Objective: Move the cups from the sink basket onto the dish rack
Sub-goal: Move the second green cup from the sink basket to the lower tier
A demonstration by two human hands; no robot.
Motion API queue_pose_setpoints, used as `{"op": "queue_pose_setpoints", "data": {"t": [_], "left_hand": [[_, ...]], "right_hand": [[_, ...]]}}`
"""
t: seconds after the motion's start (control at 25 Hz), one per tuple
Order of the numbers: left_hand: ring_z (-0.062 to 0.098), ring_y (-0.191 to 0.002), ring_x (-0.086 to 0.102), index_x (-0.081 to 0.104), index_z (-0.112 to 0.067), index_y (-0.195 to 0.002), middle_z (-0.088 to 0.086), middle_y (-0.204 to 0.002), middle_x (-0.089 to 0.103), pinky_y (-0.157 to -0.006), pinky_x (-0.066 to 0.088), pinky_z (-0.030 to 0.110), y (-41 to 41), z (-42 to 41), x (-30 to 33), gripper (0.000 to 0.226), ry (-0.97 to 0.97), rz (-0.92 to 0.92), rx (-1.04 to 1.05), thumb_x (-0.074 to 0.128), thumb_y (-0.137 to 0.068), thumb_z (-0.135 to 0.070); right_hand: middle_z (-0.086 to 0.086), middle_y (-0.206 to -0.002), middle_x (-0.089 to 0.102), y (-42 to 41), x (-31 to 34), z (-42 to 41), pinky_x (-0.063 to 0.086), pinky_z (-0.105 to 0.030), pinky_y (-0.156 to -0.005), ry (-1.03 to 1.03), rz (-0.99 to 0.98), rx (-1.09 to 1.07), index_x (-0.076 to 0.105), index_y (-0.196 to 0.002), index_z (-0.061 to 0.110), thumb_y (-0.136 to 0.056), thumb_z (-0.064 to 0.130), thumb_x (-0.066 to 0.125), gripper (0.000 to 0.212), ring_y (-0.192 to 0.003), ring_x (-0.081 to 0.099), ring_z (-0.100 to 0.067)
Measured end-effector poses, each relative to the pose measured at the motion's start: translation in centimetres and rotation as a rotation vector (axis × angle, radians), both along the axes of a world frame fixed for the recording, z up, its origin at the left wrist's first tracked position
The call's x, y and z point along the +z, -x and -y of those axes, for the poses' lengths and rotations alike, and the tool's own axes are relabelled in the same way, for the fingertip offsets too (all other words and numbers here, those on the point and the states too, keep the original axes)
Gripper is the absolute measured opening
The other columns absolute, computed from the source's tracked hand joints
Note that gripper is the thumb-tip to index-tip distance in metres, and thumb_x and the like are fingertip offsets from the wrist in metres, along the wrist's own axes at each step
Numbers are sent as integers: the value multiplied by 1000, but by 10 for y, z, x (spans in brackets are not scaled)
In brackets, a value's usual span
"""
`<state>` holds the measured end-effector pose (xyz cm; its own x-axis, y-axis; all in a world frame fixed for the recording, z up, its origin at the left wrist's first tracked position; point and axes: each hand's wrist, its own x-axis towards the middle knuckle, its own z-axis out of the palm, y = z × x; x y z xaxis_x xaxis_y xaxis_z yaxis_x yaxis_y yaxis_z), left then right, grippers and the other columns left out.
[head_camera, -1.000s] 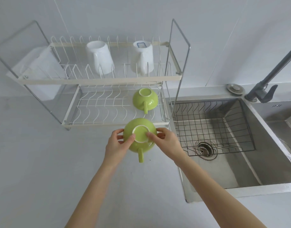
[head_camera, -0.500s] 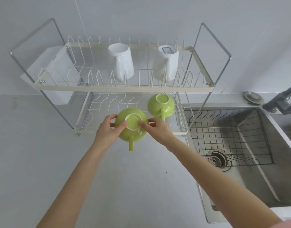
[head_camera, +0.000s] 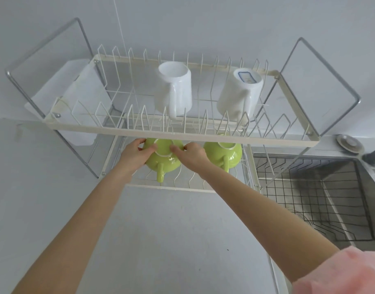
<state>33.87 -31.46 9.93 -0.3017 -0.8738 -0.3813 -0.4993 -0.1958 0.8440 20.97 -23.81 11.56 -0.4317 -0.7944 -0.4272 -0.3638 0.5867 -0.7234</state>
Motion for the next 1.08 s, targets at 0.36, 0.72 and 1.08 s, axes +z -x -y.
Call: {"op": "queue_pose_setpoints", "data": {"t": [0.36,0.72,1.08], "left_hand": [[35,-110,57,53,-12,-123,18,-119,61,-99,46,45,3,8,-9,45,95,104,-51,51,-85,-36],[30,-118,52,45,-11,-129,10,-130,54,-98,41,38,-3,-2,-14,50,166,115,-143,61,-83,-25],[32,-122,49,46,-9,-127,14,-133,53,-103,41,44,3,10,-16,48,176,116,-117,59,-85,-27]], "right_hand": [[-1,-73,43,-3,-13,20,29,-27,-51,-16,-27,-62,33,-56,18,-92,43,43,45,-74,43,-22],[-15,-132,45,-7,-25,9,37,-27,-90,102,-120,30,44,-131,8,-87,35,58,54,-121,47,-29],[-13,-124,58,-5,-22,21,36,-25,-78,115,-55,-34,51,-125,5,-89,33,56,46,-116,53,-27]]}}
